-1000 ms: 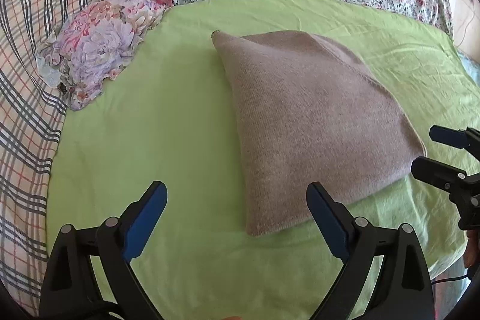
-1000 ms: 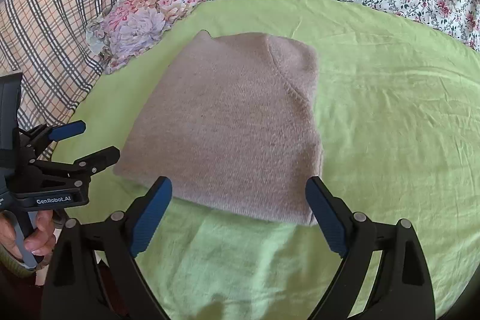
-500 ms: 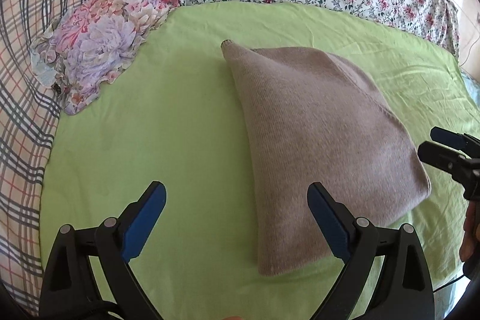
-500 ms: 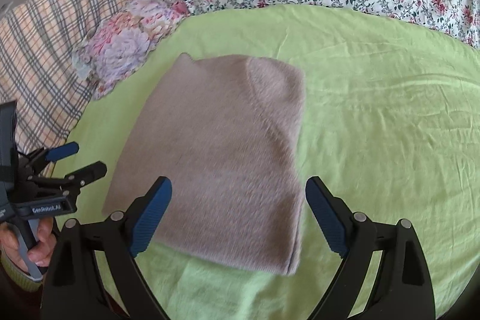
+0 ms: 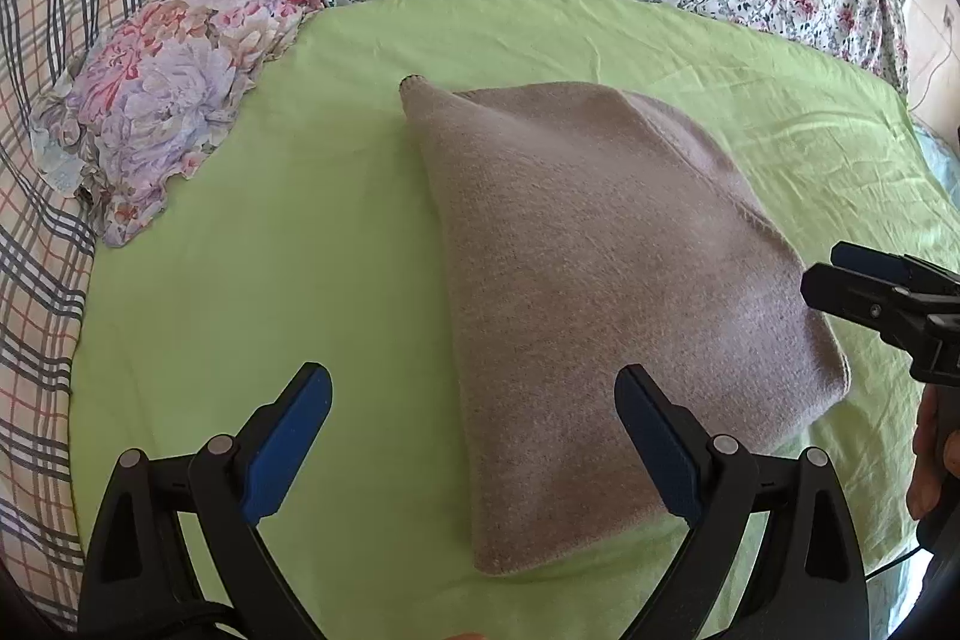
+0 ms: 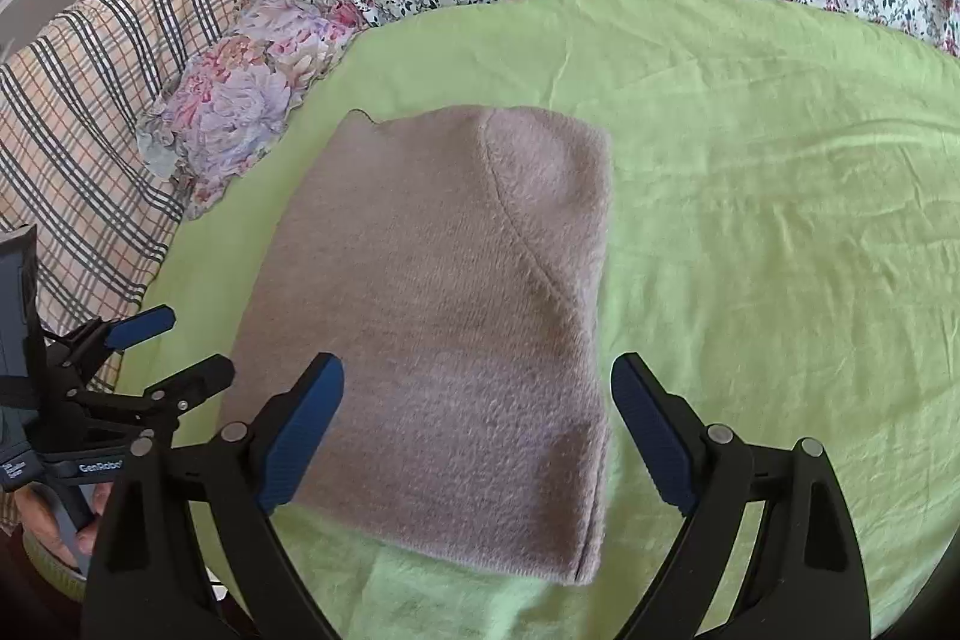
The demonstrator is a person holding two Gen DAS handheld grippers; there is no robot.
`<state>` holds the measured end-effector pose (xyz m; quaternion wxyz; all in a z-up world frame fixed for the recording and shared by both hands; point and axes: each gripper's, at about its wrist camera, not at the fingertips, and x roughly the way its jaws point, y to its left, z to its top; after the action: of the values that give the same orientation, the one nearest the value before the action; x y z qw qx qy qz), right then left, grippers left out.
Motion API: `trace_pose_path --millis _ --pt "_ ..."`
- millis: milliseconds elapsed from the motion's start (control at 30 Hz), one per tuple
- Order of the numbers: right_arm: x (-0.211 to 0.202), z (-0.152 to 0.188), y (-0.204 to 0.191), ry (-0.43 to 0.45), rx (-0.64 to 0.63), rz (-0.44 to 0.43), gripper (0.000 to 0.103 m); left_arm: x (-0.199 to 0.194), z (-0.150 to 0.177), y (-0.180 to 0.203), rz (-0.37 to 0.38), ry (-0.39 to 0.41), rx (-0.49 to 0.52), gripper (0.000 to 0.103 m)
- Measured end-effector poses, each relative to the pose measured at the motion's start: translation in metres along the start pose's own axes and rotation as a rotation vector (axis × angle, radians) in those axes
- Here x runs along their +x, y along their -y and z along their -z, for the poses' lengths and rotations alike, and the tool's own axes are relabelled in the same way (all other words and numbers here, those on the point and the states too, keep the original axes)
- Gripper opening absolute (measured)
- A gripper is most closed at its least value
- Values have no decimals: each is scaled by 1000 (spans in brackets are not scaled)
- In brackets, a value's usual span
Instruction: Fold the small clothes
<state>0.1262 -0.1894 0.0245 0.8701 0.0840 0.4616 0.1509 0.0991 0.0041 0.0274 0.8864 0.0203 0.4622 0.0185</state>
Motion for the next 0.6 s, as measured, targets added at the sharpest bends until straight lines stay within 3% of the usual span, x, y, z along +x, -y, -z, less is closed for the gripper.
trace_pose_path --millis 600 --pt "0 15 -8 -6 -51 -4 91 -1 4 3 5 6 10 96"
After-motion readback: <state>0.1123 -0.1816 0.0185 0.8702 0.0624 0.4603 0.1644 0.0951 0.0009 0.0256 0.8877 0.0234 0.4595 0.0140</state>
